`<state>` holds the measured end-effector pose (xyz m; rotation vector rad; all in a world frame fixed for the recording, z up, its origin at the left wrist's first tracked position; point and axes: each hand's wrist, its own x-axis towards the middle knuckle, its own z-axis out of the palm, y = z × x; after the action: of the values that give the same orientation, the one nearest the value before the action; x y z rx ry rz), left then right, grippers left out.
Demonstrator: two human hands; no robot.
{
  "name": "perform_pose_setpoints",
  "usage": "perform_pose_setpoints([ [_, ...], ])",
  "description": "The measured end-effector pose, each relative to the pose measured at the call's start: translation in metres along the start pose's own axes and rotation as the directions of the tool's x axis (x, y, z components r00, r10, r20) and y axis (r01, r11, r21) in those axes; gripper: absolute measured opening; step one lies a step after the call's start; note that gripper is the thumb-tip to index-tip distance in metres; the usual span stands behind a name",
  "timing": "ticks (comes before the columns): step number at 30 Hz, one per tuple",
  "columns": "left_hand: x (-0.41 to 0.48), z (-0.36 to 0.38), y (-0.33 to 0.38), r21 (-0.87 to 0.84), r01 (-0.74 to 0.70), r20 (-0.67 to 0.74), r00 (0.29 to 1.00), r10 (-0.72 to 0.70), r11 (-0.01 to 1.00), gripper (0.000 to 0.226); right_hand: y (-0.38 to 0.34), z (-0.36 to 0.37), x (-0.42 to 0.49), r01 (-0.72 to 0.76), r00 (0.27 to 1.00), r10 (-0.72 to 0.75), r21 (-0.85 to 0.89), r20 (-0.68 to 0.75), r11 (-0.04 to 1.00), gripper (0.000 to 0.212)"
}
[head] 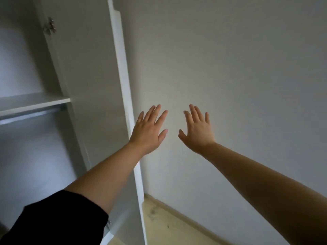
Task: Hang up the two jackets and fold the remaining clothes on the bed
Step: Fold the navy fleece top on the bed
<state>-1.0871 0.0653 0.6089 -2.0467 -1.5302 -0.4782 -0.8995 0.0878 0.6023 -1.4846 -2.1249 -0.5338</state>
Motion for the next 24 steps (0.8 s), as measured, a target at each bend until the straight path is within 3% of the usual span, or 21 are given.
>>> perform_pose_setpoints([
  [10,0.065,0.041,0.330,-0.187,-0.209,-0.002,0.977,0.213,0.960,0.062,0.283,-0.034,-0.169,-0.244,0.960,0.264,-0.197,0.087,0.950,0.067],
  [24,0.172,0.114,0.617,-0.405,-0.468,-0.021,0.864,0.503,0.786,0.062,0.547,-0.053,-0.289,-0.539,0.808,0.588,-0.353,0.040,0.764,0.064],
])
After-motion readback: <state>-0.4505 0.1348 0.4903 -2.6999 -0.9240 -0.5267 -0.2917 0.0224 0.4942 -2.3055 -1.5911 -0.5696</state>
